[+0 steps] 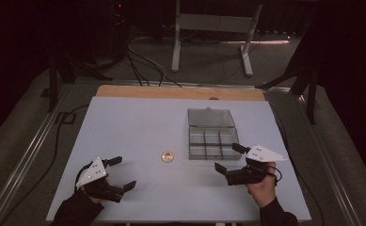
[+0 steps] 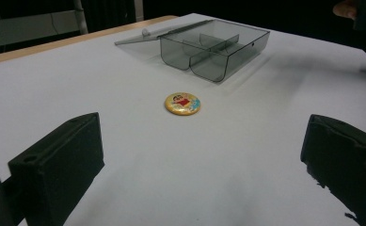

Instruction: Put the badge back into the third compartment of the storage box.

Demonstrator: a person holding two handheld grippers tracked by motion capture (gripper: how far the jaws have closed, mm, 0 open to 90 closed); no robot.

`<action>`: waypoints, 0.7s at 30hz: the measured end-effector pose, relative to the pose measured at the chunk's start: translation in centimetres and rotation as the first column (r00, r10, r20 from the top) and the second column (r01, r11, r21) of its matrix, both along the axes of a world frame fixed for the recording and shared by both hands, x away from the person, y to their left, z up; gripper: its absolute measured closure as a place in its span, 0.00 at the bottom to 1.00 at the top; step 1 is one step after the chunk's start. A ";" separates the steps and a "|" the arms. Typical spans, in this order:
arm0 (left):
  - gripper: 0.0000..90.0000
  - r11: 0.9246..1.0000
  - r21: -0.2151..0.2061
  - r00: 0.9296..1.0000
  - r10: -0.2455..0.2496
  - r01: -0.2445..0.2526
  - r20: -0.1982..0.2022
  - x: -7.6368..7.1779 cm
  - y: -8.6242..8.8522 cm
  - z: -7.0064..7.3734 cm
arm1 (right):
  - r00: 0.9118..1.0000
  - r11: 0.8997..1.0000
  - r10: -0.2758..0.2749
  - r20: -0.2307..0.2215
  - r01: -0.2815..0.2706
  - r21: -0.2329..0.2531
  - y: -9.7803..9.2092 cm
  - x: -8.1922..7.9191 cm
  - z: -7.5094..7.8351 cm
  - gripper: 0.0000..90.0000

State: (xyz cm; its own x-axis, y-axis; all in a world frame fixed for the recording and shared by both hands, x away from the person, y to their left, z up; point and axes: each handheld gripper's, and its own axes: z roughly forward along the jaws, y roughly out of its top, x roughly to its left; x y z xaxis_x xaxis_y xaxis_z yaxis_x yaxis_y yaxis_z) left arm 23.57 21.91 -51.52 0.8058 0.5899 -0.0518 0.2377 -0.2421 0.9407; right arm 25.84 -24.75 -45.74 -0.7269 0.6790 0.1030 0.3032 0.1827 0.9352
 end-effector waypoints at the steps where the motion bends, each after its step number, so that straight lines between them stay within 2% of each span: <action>1: 0.00 1.000 -0.001 1.000 0.001 -0.001 -0.004 0.0 0.0 0.0 | 1.000 1.000 0.008 0.003 -0.008 -0.001 0.4 0.2 0.2 0.00; 12: 0.00 1.000 -0.009 1.000 0.003 -0.003 -0.002 0.0 0.1 0.0 | 0.997 0.997 0.069 0.019 -0.069 -0.023 4.5 2.5 1.8 0.00; 17: 0.00 1.000 -0.015 1.000 -0.003 0.003 0.000 0.0 0.1 0.1 | 0.995 0.994 0.103 -0.002 -0.103 -0.025 6.2 3.5 1.9 0.00; 21: 0.00 1.000 -0.017 1.000 -0.004 0.004 0.000 0.0 0.2 0.1 | 0.993 0.992 0.117 -0.004 -0.117 -0.053 7.5 4.1 1.7 0.00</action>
State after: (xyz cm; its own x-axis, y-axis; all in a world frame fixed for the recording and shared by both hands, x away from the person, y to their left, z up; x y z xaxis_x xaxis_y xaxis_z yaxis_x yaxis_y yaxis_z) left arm 23.53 22.07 -51.43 0.8081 0.5858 -0.0614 0.2366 -0.2274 0.9446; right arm 29.95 -17.24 -44.09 -0.8014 0.5940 0.0697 0.2775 0.2661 0.9231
